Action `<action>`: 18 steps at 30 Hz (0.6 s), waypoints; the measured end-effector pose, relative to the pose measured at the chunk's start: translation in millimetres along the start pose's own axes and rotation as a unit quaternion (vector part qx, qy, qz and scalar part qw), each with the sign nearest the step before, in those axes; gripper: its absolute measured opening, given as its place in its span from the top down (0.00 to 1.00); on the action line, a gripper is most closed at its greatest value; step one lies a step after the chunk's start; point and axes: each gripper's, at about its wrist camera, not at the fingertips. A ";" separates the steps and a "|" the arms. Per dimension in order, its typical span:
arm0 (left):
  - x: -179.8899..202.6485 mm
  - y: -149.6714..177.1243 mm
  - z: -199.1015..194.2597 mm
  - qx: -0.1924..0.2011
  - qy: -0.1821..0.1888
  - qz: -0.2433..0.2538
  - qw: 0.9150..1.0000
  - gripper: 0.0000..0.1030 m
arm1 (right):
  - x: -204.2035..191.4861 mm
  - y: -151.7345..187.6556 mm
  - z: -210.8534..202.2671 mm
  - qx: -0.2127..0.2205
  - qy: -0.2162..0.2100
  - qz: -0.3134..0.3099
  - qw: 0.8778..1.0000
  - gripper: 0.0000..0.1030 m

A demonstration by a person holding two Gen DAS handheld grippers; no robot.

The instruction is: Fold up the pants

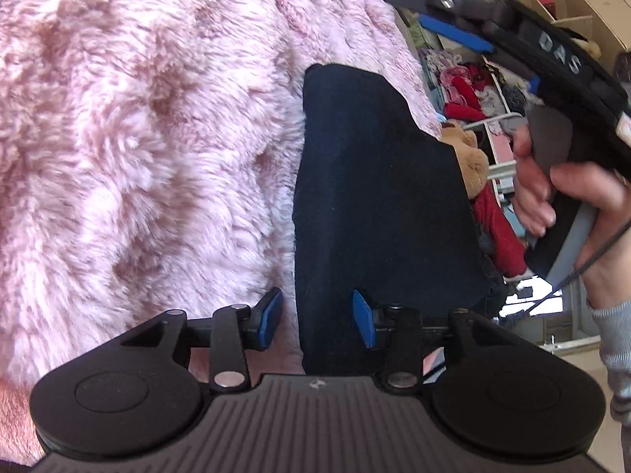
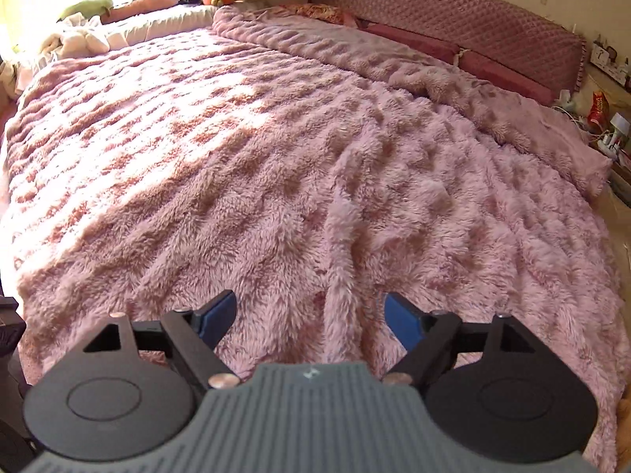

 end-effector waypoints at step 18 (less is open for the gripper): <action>119.6 28.3 -101.3 0.249 -0.215 0.100 0.939 0.28 | 54.9 203.3 -164.7 0.029 0.162 0.256 0.953 0.23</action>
Point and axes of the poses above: each gripper's, at about its wrist camera, not at the fingertips, and z roughly the way its jaws point, x to its right, y to its underside, and after that the axes turned 9 degrees about y, right-handed
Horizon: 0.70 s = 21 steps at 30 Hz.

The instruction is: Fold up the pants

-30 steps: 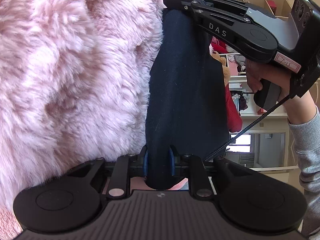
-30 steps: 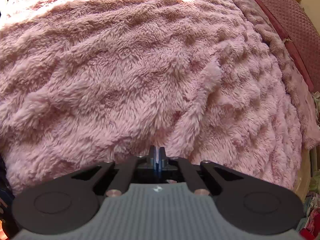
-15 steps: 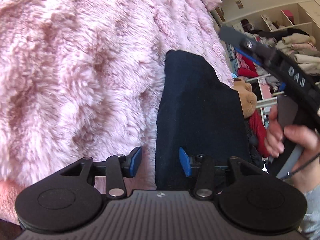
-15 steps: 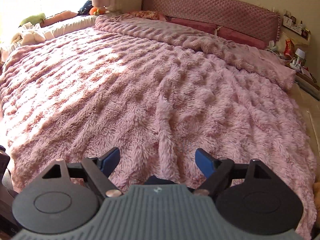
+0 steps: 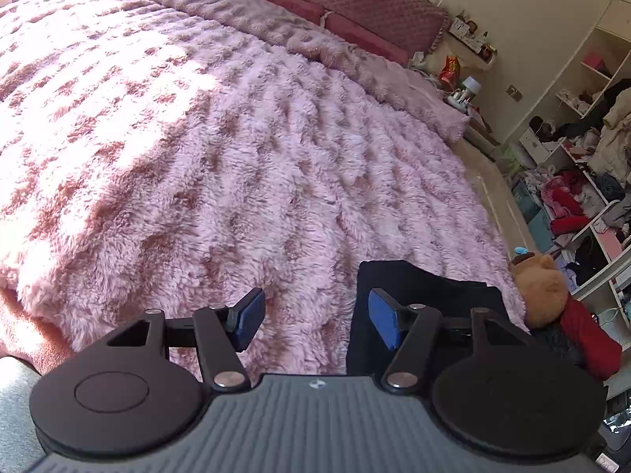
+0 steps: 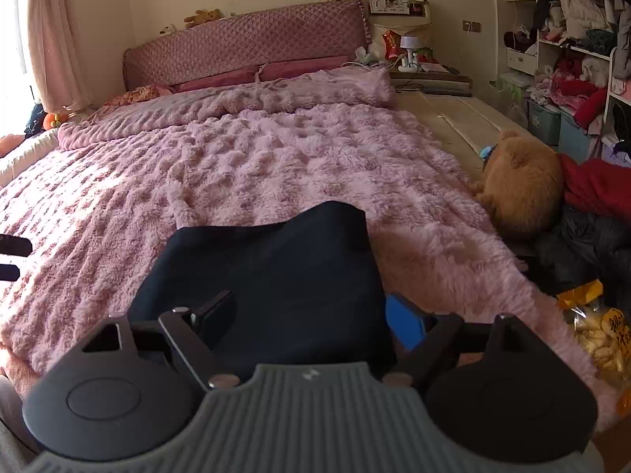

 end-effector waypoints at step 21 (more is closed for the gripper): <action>-21.9 23.7 113.9 -0.108 0.156 -0.027 0.981 0.15 | 101.0 -6.4 79.8 -0.107 -0.248 0.116 0.956 0.20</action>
Point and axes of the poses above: each gripper's, at about its wrist camera, not at the fingertips, and z roughly the way its jaws point, x to its right, y to its underside, and after that the axes turned 9 degrees about y, right-handed
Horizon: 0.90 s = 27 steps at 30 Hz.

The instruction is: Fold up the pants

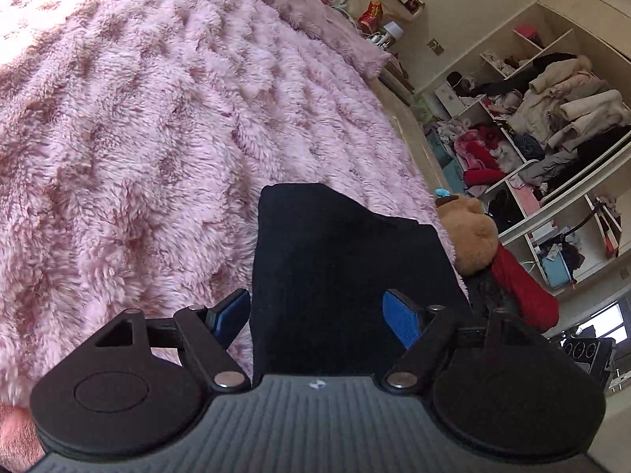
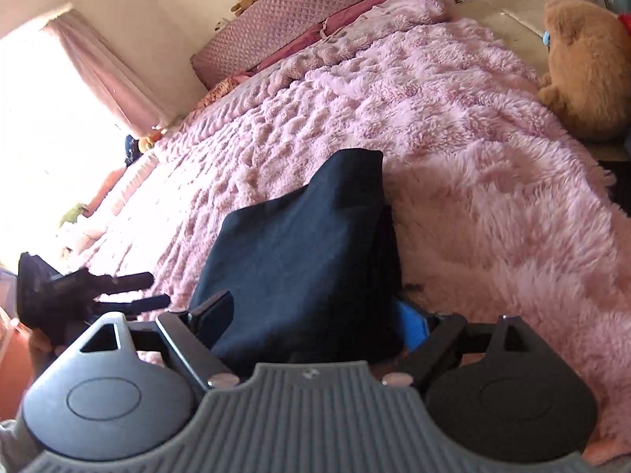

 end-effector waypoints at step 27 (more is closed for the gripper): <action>-59.6 -97.4 -65.7 -0.003 0.067 -0.039 0.997 0.75 | -110.2 -62.2 125.0 -0.029 -0.200 0.012 0.979 0.83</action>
Point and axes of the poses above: each gripper's, at about its wrist camera, not at the fingertips, and z roughly the way its jaws point, x to its right, y to its underside, and after that the axes turned 9 degrees about y, right-handed
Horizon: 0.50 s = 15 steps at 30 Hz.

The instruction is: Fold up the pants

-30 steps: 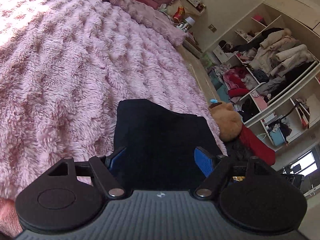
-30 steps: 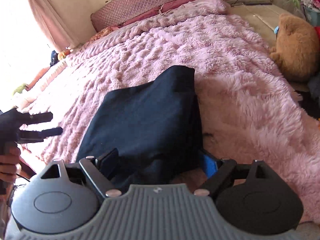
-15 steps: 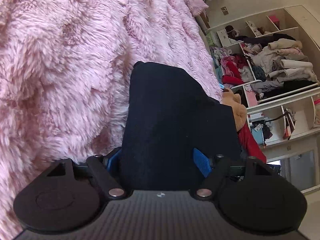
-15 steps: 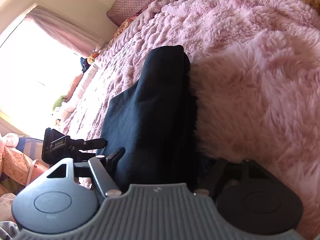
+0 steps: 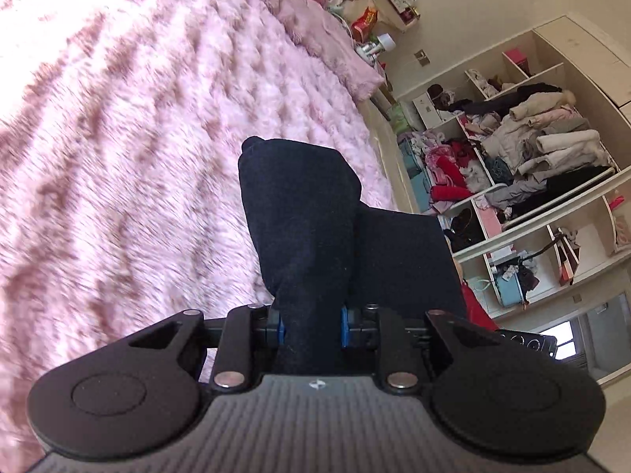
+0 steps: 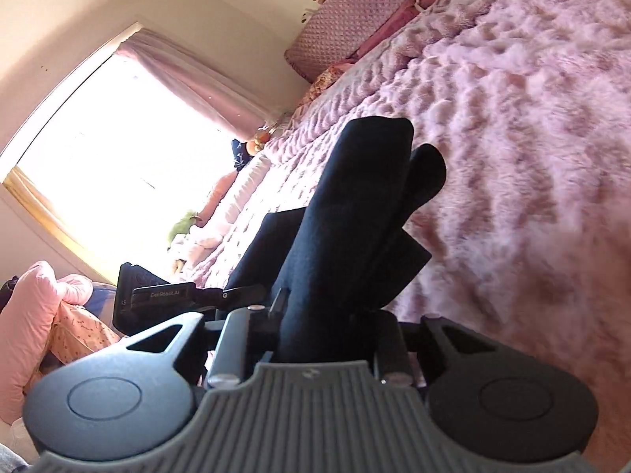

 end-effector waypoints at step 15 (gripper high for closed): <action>-163.4 -41.0 -153.7 0.100 -0.164 -0.044 0.980 0.52 | -108.7 90.4 256.6 -0.080 0.075 -0.034 0.993 0.71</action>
Point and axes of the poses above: each gripper's, at about its wrist camera, not at the fingertips, and z roughly the way its jaws point, x to its right, y to its underside, and after that the axes turned 9 degrees about y, right-handed
